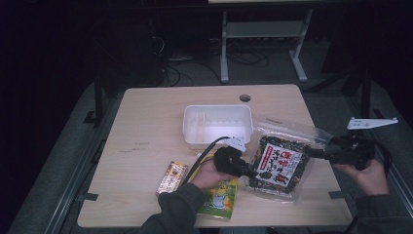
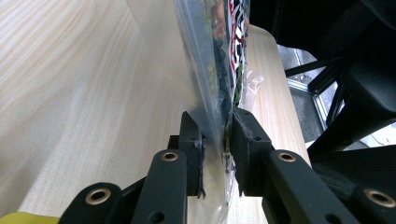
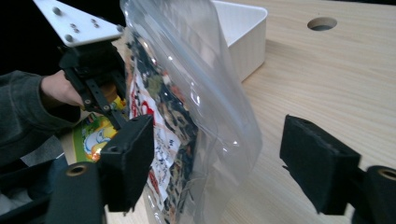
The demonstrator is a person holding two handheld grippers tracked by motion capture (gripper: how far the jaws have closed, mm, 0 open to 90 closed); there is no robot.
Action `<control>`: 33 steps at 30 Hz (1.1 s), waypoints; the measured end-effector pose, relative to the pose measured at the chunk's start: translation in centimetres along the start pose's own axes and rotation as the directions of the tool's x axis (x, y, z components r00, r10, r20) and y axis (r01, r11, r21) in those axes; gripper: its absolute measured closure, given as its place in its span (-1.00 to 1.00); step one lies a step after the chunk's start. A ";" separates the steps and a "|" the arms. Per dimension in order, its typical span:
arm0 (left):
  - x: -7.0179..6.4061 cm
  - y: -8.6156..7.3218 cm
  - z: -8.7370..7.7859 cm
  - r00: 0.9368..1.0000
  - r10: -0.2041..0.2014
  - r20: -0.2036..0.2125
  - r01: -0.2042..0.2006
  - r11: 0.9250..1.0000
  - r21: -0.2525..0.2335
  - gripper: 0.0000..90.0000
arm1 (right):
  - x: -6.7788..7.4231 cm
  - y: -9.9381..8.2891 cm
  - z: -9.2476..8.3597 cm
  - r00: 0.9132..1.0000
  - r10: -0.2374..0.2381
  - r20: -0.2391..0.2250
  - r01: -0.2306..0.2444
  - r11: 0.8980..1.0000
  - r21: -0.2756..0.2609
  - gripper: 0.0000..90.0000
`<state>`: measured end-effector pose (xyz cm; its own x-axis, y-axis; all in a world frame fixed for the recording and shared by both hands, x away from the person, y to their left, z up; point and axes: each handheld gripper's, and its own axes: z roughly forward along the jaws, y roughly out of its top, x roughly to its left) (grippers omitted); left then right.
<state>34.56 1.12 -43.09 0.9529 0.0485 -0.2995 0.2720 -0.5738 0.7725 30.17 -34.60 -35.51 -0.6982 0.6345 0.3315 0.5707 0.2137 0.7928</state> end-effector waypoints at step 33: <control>0.2 -0.1 -0.4 0.999 -0.012 -0.051 0.011 1.000 -0.023 0.44 | 0.6 0.2 1.0 0.969 -0.040 -0.245 0.043 0.999 0.007 0.75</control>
<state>34.82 1.55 -42.99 0.9550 0.0970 -0.2802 0.2857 -0.5545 0.7816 30.28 -33.43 -35.69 -0.8053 0.4239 0.4146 0.5430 0.2463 0.8028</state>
